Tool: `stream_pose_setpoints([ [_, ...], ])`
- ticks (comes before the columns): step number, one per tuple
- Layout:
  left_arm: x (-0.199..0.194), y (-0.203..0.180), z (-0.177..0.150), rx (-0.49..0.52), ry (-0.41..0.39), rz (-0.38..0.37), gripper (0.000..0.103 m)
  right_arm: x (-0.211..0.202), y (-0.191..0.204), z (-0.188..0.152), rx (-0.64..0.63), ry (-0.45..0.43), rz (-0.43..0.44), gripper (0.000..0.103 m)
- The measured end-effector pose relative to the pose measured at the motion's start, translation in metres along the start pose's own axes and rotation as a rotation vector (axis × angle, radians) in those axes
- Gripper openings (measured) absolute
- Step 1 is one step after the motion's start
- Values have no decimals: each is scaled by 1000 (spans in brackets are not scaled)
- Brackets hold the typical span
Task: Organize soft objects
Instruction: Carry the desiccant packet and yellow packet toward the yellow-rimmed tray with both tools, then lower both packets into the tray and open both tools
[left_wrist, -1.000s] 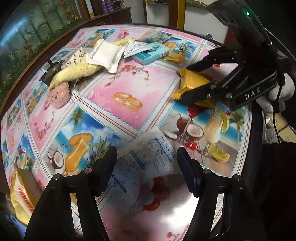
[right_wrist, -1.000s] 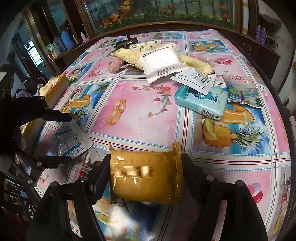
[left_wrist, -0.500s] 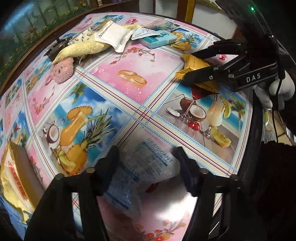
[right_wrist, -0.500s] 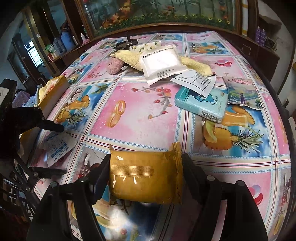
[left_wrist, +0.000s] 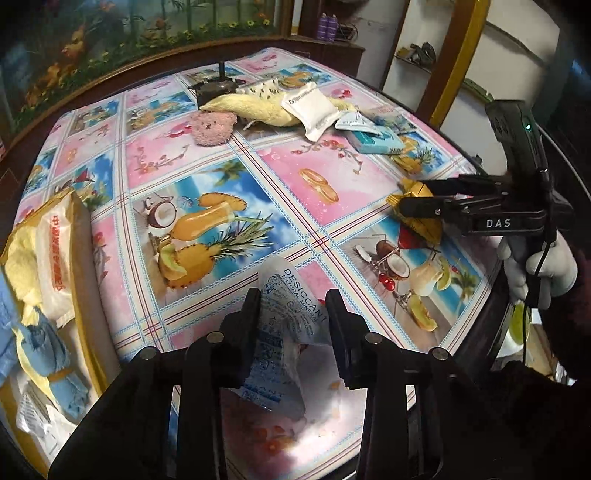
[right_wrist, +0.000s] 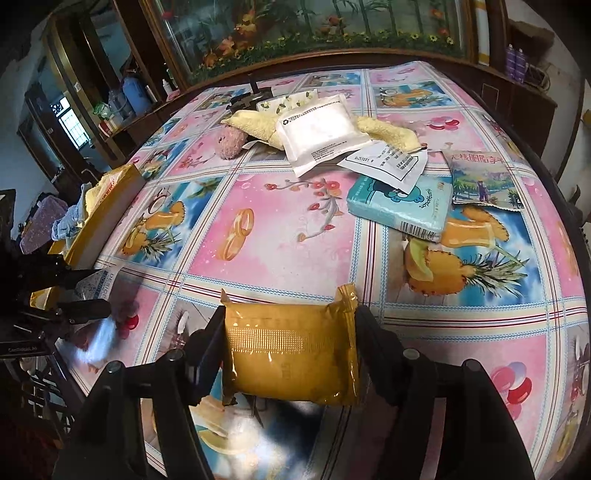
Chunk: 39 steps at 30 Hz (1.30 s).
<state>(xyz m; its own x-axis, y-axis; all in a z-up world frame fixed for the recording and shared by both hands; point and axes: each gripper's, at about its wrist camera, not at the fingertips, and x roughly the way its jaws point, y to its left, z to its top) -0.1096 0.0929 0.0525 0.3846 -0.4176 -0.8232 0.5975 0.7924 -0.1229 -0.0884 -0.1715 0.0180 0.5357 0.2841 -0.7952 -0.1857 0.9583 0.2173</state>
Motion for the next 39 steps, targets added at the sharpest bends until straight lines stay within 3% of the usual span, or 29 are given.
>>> stream_pose_setpoints([
  [4,-31,5,-6,-87,-91,-28,35,-7,4,2,14,-14,36,62],
  [7,-58,14,-14,-138,-156,-8,35,-14,18,5,-18,-36,42,62],
  [17,-126,76,-67,-379,-315,195,35,-24,85,24,-130,-65,162,62],
  [19,-132,90,-78,-423,-323,245,35,-22,104,28,-161,-61,190,62],
  [26,-128,128,-110,-520,-301,287,35,-7,182,33,-281,-24,298,62],
  [39,-114,170,-136,-597,-261,357,35,34,302,29,-513,36,373,62],
])
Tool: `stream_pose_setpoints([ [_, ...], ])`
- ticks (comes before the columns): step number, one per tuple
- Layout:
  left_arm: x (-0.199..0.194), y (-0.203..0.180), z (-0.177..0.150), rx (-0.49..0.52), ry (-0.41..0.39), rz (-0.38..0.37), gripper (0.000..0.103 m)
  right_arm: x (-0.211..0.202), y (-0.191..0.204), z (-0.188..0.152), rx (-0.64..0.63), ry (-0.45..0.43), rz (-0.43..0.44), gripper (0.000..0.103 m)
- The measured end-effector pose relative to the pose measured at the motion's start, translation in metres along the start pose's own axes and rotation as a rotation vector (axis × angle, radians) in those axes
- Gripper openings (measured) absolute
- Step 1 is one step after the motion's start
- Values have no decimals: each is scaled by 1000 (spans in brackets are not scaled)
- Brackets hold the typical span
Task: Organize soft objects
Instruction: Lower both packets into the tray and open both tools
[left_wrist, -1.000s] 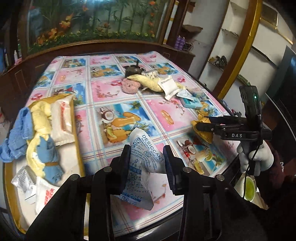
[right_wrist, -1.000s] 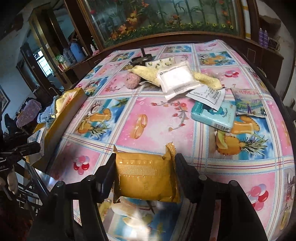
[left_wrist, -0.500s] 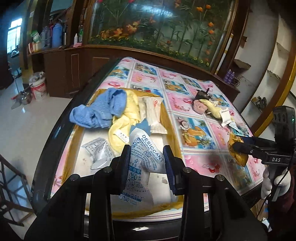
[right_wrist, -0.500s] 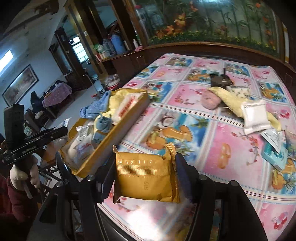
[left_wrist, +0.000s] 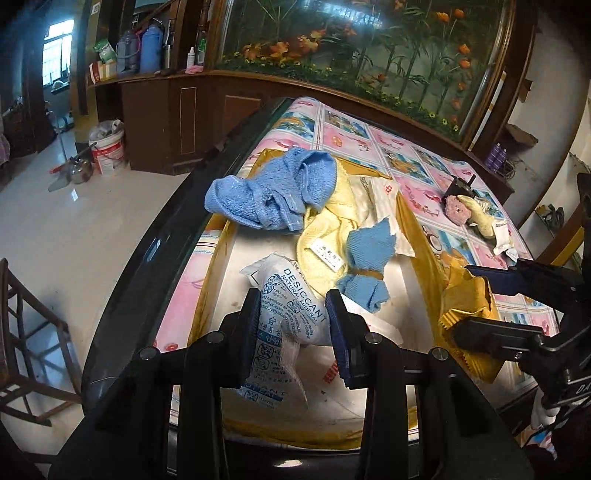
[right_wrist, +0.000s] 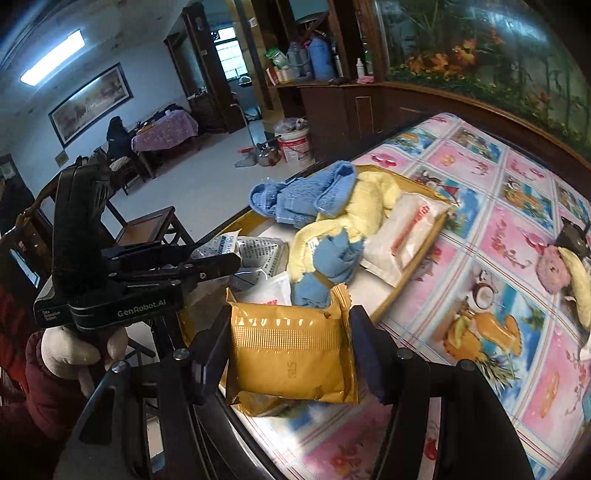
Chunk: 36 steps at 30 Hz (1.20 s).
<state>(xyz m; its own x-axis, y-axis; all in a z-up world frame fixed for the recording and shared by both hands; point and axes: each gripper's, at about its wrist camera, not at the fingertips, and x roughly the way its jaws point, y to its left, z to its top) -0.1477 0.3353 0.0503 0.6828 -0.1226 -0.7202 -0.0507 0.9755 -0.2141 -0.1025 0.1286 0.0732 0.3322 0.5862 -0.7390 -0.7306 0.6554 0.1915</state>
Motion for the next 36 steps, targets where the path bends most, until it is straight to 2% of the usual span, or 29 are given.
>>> stream_pose_setpoints([
  [8,10,12,0,-48,9,17,40,47,11,12,-50,70,-33,62],
  [11,7,8,2,-34,-7,42,46,56,11,11,-59,92,-51,62],
  [16,-4,-1,5,-16,-50,92,46,67,8,8,-41,124,-69,66],
  [19,-12,-3,9,-16,-80,129,49,66,11,5,-40,128,-62,69],
  [21,-15,-5,10,-17,-93,167,60,64,13,5,-44,124,-64,70],
  [24,-21,-11,10,1,-117,223,60,59,12,5,-39,113,-60,70],
  [36,-37,-48,6,85,-152,333,60,13,0,2,26,-1,-35,70],
])
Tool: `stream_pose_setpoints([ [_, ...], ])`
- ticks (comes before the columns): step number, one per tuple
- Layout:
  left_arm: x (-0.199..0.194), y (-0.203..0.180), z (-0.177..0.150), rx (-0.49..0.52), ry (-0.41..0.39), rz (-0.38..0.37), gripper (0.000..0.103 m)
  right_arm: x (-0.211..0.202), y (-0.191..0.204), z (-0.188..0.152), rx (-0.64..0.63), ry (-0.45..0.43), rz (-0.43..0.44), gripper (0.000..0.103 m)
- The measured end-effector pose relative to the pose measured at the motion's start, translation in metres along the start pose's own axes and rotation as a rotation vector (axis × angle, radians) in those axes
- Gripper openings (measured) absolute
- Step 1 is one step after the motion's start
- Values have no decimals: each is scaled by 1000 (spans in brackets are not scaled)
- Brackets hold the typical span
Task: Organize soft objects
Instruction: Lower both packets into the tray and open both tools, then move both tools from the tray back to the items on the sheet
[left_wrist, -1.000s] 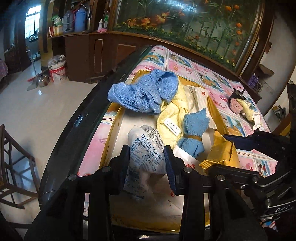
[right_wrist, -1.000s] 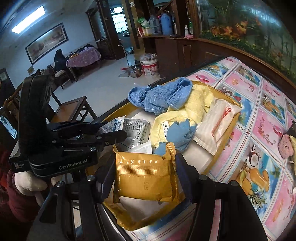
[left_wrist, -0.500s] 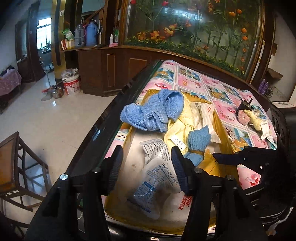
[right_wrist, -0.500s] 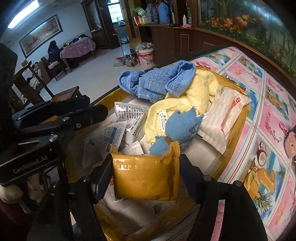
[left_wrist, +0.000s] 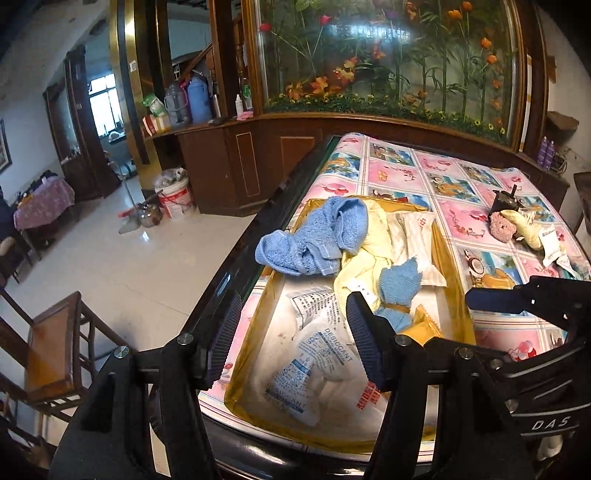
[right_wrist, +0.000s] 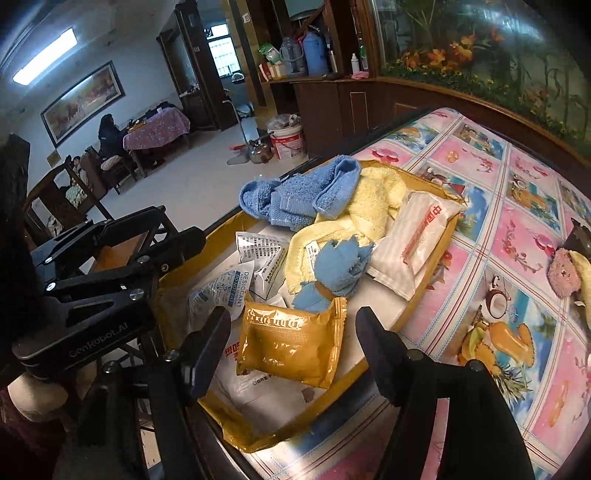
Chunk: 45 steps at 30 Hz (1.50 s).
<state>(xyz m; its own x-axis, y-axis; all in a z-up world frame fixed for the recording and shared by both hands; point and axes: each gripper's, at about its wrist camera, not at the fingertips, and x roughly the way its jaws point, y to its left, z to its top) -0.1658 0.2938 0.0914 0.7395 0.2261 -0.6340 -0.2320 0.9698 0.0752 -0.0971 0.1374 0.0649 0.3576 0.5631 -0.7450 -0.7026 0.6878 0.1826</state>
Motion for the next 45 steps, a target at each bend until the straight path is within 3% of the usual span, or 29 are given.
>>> stream_pose_setpoints([
  [9,-25,-34,1,73,-30,44,60,-32,-25,-14,74,-52,2,70],
  [21,-47,-86,2,155,-55,2,60,-76,-72,-45,169,-117,-39,70],
  [28,-42,-126,7,163,22,-246,60,-102,-120,-76,270,-133,-112,70],
  [34,-19,-176,8,170,130,-428,60,-129,-187,-103,448,-154,-217,71],
  [39,-9,-207,3,202,169,-480,60,-142,-231,-107,539,-176,-306,71],
  [45,9,-220,-4,207,230,-505,60,-142,-285,-81,609,-219,-381,71],
])
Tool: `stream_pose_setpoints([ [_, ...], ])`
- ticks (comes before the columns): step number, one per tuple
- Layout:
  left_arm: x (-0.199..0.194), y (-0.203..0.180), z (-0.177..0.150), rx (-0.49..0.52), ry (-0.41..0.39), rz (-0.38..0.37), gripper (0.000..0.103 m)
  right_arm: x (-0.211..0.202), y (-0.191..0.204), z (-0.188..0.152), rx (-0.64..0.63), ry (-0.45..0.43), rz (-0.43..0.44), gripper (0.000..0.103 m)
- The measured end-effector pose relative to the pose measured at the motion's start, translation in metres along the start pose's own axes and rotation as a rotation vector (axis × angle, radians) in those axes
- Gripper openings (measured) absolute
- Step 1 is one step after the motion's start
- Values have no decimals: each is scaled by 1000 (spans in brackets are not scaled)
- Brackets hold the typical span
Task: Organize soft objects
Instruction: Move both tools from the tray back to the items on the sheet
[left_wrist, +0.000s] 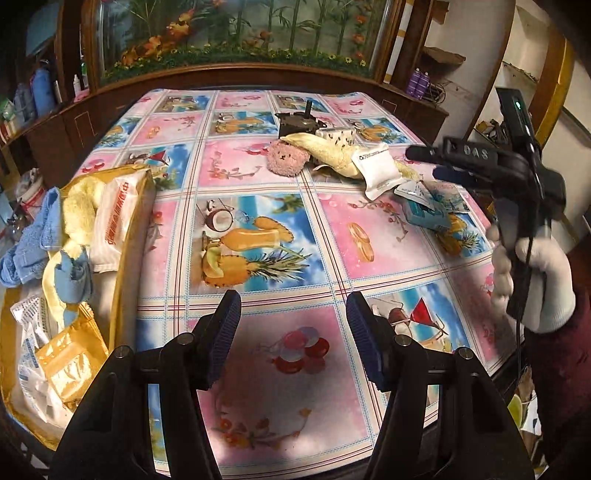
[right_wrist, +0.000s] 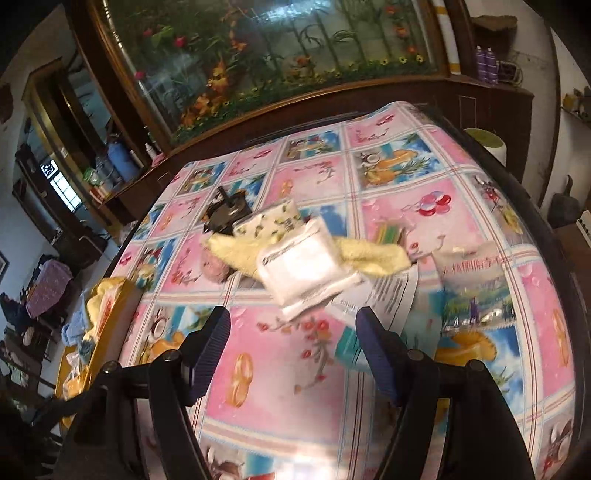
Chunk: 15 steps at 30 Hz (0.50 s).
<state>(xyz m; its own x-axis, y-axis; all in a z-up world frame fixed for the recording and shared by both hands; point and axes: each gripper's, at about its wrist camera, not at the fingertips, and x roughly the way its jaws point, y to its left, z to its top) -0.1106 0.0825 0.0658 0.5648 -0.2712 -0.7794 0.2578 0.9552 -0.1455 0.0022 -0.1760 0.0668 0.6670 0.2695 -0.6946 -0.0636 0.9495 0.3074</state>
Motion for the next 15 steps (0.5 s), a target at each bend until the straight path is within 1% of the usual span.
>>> stream_pose_setpoints([
  [4,10,6,1,-19,24,-10,60,32,-4,37,-6,1,-85,71],
  [6,12,9,2,-25,26,-7,60,53,-2,53,-18,18,-158,71],
  [8,13,13,3,-33,30,-5,60,76,0,63,-29,58,-206,71],
  [9,14,15,3,-36,31,-4,60,87,1,64,-34,90,-215,71],
  [10,14,17,4,-39,32,-4,60,97,5,61,-46,130,-205,70],
  [11,14,19,4,-41,31,-5,60,105,12,54,-70,181,-166,70],
  [13,15,22,7,-43,30,-2,60,105,35,35,-140,249,-47,71],
  [15,15,25,8,-48,29,2,60,92,56,14,-201,321,165,69],
])
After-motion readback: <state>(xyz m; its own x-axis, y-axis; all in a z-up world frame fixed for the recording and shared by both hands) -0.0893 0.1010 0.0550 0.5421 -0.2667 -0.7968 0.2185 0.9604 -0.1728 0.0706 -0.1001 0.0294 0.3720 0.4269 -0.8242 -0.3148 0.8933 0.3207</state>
